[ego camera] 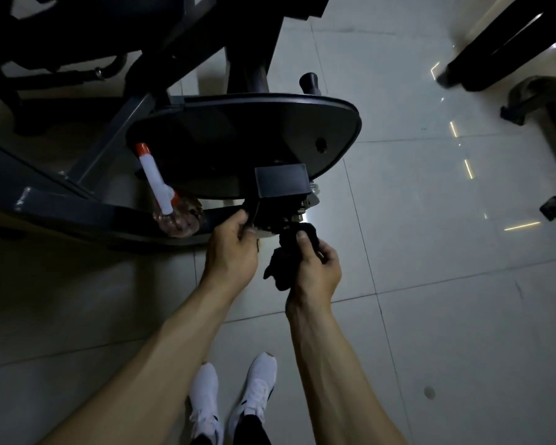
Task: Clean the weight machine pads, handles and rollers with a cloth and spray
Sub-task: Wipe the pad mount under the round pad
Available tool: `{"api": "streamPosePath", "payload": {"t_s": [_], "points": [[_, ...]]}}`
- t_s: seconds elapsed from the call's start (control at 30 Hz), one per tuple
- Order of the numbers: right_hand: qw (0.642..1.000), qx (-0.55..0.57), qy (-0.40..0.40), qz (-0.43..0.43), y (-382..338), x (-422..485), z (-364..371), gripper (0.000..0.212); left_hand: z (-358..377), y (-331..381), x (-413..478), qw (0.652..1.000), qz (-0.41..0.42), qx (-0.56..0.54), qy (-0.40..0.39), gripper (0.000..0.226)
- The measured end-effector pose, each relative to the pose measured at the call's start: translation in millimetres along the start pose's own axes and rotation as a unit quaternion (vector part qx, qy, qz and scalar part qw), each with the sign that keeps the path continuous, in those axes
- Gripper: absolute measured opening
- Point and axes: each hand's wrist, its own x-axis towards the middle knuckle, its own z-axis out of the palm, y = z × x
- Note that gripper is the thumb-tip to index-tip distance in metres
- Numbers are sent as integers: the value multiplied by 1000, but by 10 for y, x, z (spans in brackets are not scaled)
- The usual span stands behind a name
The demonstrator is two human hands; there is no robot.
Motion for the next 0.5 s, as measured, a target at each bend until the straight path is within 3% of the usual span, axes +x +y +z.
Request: {"api": "streamPosePath", "payload": {"t_s": [0.1, 0.23, 0.4, 0.5], "points": [[1000, 20, -2, -10, 39, -50, 127, 11, 10, 3, -7, 1000, -1, -4, 9, 24], [1000, -16, -2, -19, 100, -25, 141, 6, 23, 8, 5, 1000, -9, -3, 15, 25], [989, 43, -51, 129, 87, 15, 167, 23, 55, 7, 15, 1000, -6, -5, 29, 34], [1000, 18, -13, 18, 139, 51, 156, 11, 47, 7, 15, 1000, -6, -8, 28, 40]]}}
